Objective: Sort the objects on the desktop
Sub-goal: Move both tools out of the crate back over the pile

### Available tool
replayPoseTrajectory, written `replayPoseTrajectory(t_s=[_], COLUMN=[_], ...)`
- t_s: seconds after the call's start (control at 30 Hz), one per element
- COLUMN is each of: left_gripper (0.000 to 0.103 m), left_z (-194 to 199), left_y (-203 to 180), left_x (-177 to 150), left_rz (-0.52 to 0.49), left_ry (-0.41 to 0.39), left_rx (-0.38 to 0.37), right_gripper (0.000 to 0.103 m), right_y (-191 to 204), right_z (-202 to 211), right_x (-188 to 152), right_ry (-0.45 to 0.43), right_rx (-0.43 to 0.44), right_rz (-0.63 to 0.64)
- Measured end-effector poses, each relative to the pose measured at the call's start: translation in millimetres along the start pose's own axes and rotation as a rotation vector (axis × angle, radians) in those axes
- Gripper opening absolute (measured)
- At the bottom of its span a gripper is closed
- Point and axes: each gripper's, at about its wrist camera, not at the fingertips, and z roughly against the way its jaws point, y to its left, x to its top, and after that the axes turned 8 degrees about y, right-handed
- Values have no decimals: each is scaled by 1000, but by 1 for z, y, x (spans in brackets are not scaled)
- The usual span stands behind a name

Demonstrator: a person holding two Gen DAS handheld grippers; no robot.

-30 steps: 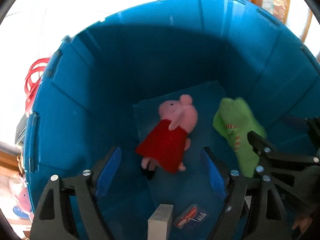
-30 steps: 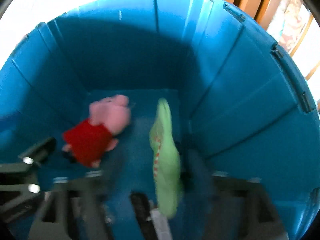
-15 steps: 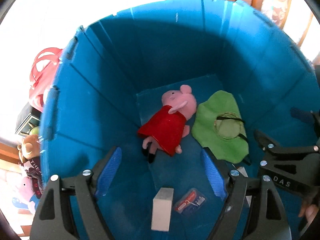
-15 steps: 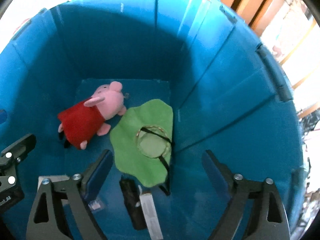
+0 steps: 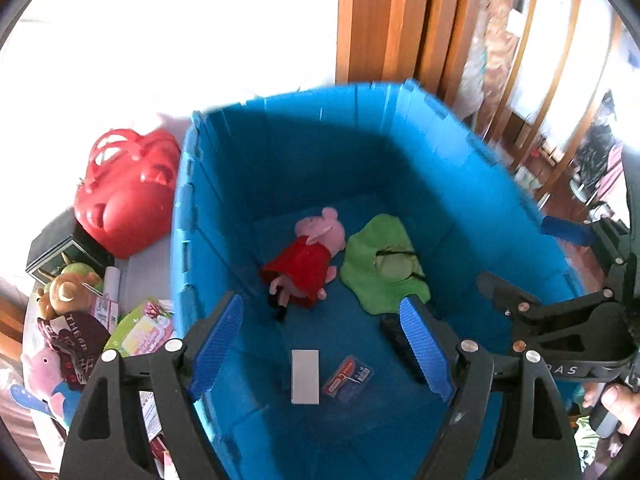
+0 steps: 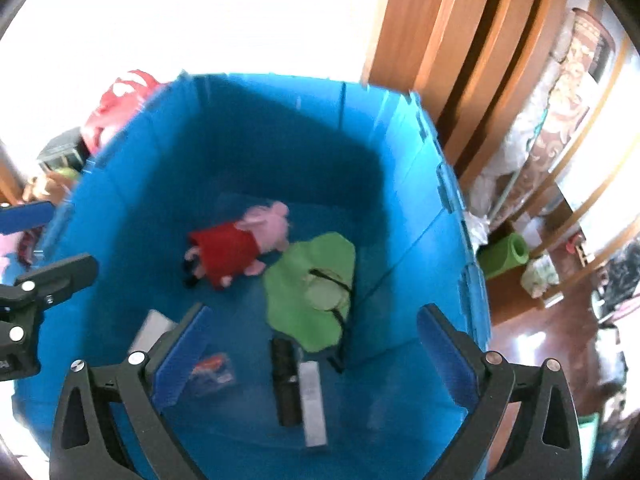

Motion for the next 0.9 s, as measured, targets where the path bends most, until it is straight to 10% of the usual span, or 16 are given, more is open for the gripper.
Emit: replayPoseTrajectory(t_s=[0.5, 0.9], left_gripper=[81, 81], left_z=[96, 85], left_y=[72, 244], left_x=[-143, -312], left_rz=[143, 452], left_ry=[-362, -263], left_rx=[136, 358], right_gripper=[103, 103], right_y=[96, 241], right_z=[84, 94], right_x=[-80, -133], right_ry=[-395, -531], right_rx=[263, 406], right_rz=[34, 215])
